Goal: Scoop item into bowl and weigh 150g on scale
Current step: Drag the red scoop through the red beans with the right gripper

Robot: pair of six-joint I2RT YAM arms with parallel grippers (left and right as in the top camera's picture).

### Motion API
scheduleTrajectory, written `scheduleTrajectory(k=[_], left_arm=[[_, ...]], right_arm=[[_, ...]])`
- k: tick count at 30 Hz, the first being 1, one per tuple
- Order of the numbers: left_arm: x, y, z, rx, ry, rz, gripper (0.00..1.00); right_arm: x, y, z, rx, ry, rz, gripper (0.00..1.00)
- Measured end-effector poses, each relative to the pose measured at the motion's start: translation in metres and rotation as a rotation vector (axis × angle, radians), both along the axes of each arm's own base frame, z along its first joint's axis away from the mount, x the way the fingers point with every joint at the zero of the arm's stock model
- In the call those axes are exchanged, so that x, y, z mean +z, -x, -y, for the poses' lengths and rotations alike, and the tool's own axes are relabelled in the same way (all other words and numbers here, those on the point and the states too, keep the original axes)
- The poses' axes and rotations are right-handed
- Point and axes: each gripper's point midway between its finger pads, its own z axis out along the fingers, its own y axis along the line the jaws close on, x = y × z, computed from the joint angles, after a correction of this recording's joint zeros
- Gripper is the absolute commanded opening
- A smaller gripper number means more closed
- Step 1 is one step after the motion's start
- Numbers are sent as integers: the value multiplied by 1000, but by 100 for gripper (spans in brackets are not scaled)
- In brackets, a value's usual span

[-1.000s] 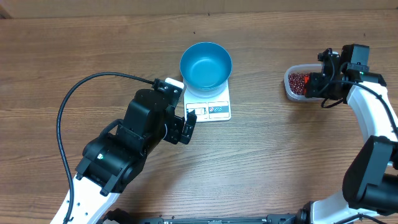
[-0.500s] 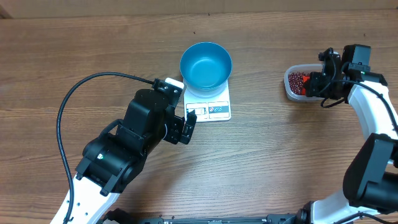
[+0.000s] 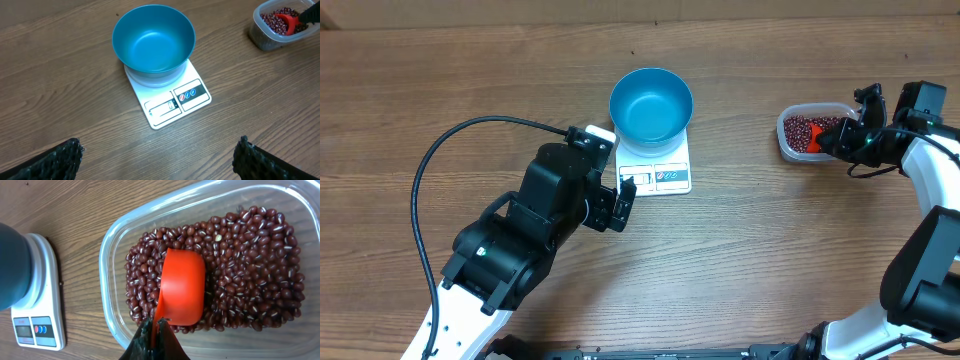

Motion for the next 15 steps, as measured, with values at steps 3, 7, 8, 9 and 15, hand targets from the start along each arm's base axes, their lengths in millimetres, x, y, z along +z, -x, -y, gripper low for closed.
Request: scheduleTrajectory(k=[3,7,8,9,15], left_arm=[[0,0,0,-1,0,0,100],[0,0,0,0,0,0,100],[0,0,0,-1,0,0,100],[0,0,0,-1,0,0,99],[0,0,0,-1,0,0,100]], right_arm=[[-1,0,-1,-3,-20,-3,4],[-1,0,-3,-7,-49,-4,4],[-2,-1,-3,-10,-58,-3,4],[-2,-1,-2,-14,-76,-3,4],[-7,-2,4,-41,-159,-5,4]])
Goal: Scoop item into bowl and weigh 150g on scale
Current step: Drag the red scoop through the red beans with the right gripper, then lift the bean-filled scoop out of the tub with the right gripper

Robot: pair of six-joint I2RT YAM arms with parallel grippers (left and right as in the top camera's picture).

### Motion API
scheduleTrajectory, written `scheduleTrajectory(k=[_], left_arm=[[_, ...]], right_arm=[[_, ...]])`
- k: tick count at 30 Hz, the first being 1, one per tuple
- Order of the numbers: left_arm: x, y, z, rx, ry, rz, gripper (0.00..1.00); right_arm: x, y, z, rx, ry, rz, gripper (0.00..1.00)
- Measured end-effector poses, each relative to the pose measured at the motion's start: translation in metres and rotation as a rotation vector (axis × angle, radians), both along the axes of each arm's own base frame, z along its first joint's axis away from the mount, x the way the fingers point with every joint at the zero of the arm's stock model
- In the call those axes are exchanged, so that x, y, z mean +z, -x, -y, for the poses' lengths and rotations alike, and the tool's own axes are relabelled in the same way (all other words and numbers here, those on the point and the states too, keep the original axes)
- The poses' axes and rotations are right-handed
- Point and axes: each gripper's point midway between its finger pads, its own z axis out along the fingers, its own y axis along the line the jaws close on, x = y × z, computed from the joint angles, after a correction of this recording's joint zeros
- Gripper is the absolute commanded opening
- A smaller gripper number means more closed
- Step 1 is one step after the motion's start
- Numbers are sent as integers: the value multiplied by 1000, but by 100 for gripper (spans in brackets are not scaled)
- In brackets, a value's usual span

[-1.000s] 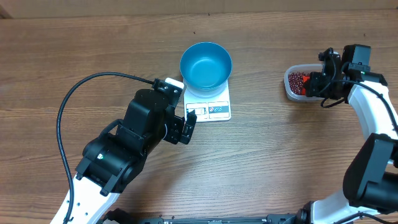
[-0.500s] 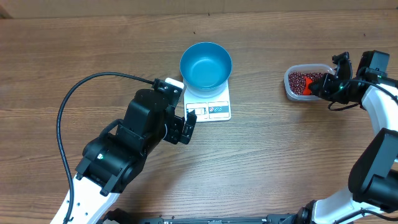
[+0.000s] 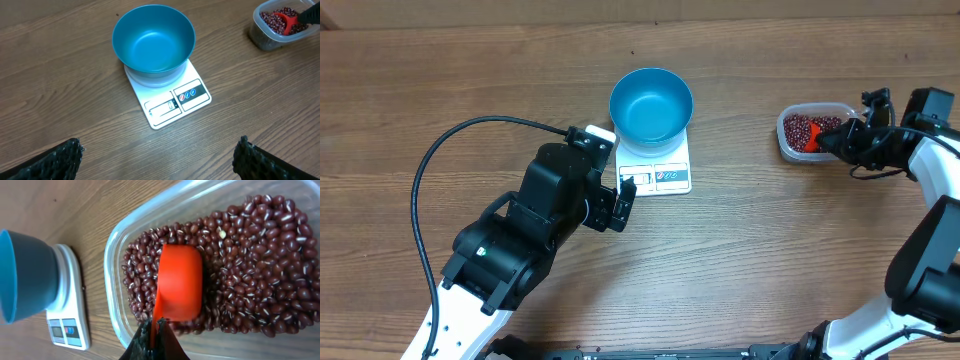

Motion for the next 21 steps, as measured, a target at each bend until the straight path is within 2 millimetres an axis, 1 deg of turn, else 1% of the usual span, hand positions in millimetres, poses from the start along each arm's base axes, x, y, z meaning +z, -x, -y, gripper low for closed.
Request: scheduleTrajectory(k=[13,21], left_arm=[[0,0,0,0,0,0,100],[0,0,0,0,0,0,100]], right_arm=[[-9,5,13,-47,-159,-9,4],[-6,7,18,-62,-253,12,4]])
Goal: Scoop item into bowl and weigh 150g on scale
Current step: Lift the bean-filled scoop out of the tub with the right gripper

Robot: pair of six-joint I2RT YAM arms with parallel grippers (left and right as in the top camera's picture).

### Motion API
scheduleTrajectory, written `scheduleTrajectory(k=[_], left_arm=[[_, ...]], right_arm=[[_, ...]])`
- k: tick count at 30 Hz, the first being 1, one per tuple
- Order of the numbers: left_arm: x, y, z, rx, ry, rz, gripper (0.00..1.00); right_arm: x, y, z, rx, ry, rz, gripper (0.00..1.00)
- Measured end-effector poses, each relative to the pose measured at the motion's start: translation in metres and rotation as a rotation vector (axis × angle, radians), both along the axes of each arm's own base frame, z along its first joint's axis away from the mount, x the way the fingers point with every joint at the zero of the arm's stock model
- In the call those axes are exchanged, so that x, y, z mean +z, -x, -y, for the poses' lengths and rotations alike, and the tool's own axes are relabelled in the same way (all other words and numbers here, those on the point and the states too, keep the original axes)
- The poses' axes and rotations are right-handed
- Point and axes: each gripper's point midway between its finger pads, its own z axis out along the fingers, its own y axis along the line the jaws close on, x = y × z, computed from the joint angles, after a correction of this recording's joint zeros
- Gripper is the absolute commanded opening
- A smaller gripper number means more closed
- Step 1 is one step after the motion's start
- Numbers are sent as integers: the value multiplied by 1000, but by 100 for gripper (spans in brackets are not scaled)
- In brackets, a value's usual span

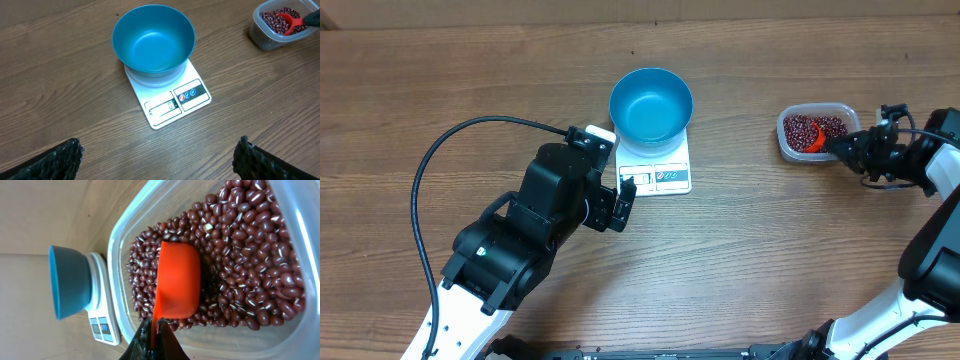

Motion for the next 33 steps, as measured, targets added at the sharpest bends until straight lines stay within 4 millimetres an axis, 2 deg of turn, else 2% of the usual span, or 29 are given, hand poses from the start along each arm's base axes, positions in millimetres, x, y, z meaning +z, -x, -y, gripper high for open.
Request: scheduleTrajectory(k=[10,33], left_arm=[[0,0,0,0,0,0,100],[0,0,0,0,0,0,99]], right_arm=[[17,0,8,-21,-100,69,4],[42,-2,4,1,-222,169,4]])
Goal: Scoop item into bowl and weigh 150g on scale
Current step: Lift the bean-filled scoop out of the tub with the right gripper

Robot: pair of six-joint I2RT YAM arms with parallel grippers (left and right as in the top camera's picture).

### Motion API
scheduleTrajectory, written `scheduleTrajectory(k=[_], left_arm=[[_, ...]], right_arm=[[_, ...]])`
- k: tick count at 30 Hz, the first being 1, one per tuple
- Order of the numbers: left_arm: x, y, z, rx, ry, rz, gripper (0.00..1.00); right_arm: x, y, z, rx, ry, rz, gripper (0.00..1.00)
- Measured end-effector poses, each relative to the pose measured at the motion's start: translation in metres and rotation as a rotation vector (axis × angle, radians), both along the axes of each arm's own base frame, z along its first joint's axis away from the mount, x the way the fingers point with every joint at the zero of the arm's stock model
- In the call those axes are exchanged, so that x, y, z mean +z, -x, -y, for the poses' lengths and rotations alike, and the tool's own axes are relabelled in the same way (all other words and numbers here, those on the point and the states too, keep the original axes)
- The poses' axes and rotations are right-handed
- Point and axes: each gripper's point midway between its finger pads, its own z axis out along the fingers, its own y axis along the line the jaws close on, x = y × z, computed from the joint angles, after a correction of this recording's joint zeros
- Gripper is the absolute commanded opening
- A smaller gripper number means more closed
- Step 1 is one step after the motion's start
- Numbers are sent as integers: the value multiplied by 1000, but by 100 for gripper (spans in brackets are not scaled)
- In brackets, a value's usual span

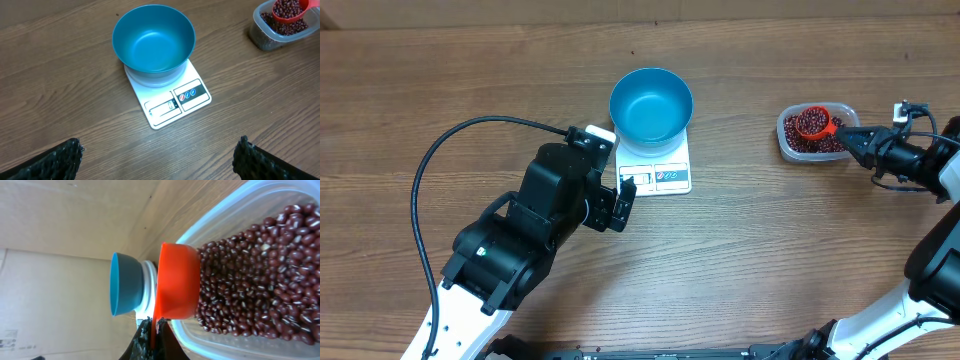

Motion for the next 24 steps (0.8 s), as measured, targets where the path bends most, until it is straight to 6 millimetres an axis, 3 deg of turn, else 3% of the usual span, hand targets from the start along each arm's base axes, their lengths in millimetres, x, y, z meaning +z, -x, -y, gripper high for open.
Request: scheduleTrajectory(k=[24], left_arm=[[0,0,0,0,0,0,100]], right_arm=[[40,3,-16,50,-245,77,4]])
